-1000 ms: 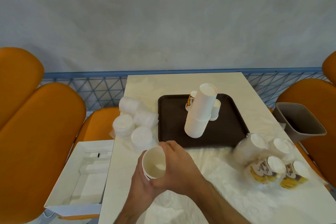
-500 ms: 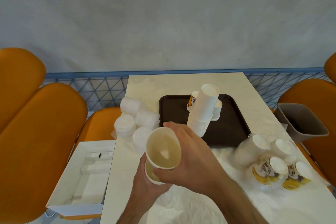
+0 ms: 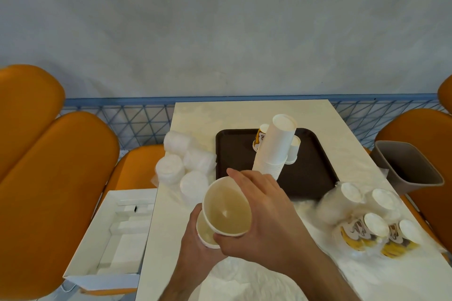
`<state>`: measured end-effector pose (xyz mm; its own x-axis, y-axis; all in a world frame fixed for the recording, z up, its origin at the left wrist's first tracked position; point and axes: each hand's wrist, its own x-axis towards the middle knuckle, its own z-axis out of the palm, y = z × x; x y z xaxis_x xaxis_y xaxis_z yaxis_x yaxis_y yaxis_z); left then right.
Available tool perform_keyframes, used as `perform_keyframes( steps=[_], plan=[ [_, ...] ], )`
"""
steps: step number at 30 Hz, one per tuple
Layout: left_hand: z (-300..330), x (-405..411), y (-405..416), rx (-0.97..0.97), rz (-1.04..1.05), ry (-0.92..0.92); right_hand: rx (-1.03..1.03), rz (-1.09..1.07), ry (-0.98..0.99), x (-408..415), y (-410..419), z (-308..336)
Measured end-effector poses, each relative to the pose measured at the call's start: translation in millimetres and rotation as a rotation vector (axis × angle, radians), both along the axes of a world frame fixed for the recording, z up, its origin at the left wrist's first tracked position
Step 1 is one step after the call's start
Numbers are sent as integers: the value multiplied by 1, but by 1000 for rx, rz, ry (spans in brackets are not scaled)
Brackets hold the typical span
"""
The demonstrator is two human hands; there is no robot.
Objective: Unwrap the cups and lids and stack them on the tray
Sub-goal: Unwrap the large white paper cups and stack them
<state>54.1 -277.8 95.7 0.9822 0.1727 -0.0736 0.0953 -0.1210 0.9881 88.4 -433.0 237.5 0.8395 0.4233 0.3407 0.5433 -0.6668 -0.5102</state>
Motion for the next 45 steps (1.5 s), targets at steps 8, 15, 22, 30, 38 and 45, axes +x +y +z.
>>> perform_keyframes(
  steps=[8,15,22,30,38,45],
  plan=[
    [6,2,-4,92,51,-59,509,17,406,5,-7,-24],
    [9,-1,-4,51,33,-37,619,-85,548,3,2,-79],
    [6,-2,-3,104,34,-72,628,-70,642,8,0,-88],
    [-4,-1,-2,140,35,-72,668,-202,392,27,-36,-36],
    [-8,1,-2,175,48,-76,694,-442,402,37,-76,-19],
    [-10,1,-1,156,48,-55,716,-499,490,61,-79,-18]
  ],
)
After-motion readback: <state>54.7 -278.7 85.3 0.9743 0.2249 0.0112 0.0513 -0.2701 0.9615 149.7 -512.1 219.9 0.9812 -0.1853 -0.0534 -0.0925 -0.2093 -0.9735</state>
